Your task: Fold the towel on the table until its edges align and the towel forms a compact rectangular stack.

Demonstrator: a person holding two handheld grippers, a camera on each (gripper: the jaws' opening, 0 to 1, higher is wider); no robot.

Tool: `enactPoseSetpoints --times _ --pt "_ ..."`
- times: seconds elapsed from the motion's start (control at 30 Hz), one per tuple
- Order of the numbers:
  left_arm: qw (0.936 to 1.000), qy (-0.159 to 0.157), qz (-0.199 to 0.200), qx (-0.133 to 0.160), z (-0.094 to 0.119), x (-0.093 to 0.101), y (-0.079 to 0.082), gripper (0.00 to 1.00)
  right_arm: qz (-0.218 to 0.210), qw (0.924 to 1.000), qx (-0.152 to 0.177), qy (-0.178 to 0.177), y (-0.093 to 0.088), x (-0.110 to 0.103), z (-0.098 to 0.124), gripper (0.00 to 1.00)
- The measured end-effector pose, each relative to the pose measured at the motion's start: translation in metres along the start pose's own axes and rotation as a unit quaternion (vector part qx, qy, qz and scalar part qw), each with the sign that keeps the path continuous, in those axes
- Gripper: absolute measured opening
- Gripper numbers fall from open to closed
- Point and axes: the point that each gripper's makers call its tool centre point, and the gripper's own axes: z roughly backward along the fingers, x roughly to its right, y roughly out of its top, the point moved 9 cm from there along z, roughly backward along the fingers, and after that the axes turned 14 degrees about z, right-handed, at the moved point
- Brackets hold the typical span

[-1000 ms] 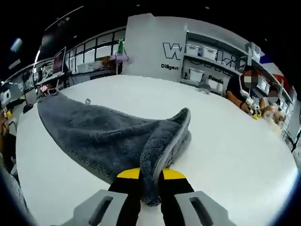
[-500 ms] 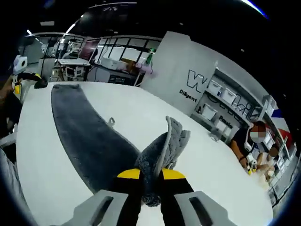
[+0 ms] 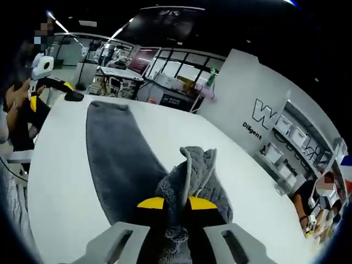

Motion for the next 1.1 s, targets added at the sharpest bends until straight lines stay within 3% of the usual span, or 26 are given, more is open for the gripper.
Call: enactPoseSetpoints --times 0.3,0.67,0.77,0.93,1.03,1.1 --pt "1.0000 -0.006 0.002 -0.002 -0.003 0.001 -0.002 0.98 0.016 0.9985 -0.018 0.050 -0.003 -0.030 -0.030 0.14" --pt "0.9999 -0.010 0.004 -0.002 -0.005 0.002 -0.001 0.98 0.020 0.9993 -0.003 0.030 -0.004 -0.031 -0.026 0.20" --pt "0.9999 -0.011 0.004 -0.004 -0.005 0.002 -0.001 0.98 0.009 0.9998 0.009 0.016 -0.003 -0.028 -0.024 0.29" --pt "0.9999 -0.009 0.004 -0.005 -0.004 0.002 -0.001 0.98 -0.040 0.9986 0.030 -0.020 -0.002 -0.020 -0.016 0.52" --pt "1.0000 -0.008 0.004 -0.003 -0.003 0.002 0.000 0.98 -0.067 0.9961 0.039 -0.041 -0.003 -0.015 -0.012 0.60" --pt "1.0000 -0.008 0.005 -0.004 -0.002 0.002 -0.001 0.98 -0.093 0.9941 0.043 -0.036 -0.005 -0.014 -0.011 0.62"
